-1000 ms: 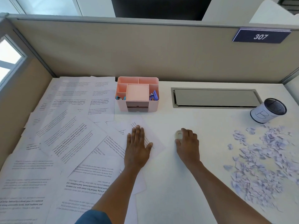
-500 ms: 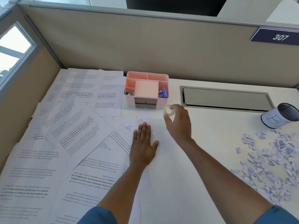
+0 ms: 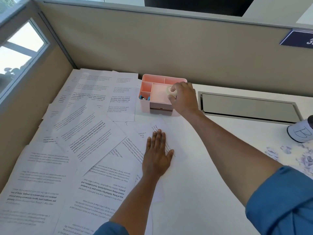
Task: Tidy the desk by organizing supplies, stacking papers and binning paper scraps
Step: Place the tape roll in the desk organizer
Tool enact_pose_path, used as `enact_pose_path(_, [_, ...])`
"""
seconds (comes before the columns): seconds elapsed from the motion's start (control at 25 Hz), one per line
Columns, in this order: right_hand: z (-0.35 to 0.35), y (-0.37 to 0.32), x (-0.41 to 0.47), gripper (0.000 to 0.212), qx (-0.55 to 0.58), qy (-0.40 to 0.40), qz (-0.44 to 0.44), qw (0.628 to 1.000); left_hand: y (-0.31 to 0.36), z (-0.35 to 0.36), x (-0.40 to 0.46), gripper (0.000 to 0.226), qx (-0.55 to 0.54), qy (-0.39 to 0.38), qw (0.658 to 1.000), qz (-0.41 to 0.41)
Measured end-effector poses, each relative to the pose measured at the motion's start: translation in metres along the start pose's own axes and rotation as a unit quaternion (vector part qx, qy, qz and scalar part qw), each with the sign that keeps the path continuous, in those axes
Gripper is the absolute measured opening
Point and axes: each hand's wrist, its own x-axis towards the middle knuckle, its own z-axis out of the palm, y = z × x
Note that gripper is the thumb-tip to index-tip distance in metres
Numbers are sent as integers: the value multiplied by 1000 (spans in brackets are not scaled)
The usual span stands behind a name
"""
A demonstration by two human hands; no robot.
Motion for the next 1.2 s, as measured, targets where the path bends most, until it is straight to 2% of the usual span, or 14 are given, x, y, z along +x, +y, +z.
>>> enact_pose_path(0.24, [15, -10, 5, 18, -51, -37, -15, 998, 0, 0, 0, 74, -6, 4, 1000, -1])
enact_pose_path(0.52, [20, -8, 8, 22, -32, -58, -9, 998, -1, 2, 0, 74, -8, 6, 1000, -3])
enact_pose_path(0.64, [17, -9, 4, 26, -21, -45, -23, 998, -1, 2, 0, 74, -14, 9, 1000, -3])
enact_pose_path(0.76, [10, -8, -9, 28, 6, 2, -36, 999, -1, 1, -1, 74, -15, 6, 1000, -5])
enact_pose_path(0.96, [6, -6, -80, 28, 55, 71, -85, 992, -1, -3, 0, 75, -17, -10, 1000, -3])
enact_pose_path(1.08, [15, 6, -137, 29, 72, 47, -58, 995, 3, -7, -1, 75, -12, -31, 999, -10])
enact_pose_path(1.2, [26, 15, -179, 36, 69, -19, -2, 997, 4, -15, 3, 75, -13, -42, 999, -15])
